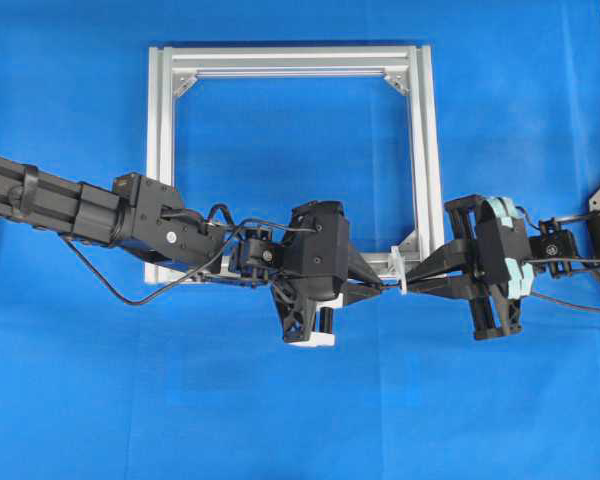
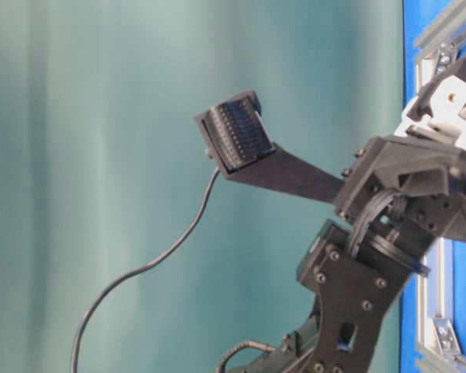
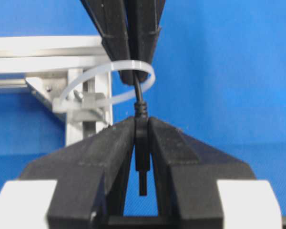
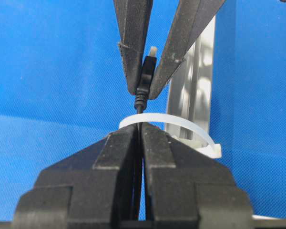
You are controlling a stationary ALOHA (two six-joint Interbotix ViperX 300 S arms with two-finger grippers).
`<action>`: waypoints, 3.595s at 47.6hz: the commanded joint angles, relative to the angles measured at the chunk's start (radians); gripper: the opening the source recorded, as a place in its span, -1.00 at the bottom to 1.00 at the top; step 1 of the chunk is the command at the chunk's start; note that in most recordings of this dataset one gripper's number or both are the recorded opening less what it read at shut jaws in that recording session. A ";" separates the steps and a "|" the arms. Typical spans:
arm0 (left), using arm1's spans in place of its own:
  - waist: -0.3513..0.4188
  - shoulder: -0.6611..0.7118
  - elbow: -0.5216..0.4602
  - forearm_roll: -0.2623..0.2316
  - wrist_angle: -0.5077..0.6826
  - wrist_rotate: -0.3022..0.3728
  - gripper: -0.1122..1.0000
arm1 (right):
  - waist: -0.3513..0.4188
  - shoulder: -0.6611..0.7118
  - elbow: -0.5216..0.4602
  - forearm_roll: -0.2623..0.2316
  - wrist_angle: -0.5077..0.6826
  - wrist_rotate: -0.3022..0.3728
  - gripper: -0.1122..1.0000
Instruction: Insert the wire through the string loop located on the right side.
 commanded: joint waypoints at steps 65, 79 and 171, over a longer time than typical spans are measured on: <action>-0.021 -0.456 0.592 0.000 -0.026 -0.034 -0.65 | 0.025 -0.138 0.018 -0.003 0.130 0.000 0.83; -0.035 -0.653 0.818 0.000 -0.028 -0.109 -0.65 | 0.025 -0.140 0.014 -0.003 0.133 0.000 0.83; -0.032 -1.000 0.822 0.002 0.138 -0.107 0.51 | 0.026 -0.364 -0.075 -0.005 0.423 -0.002 0.82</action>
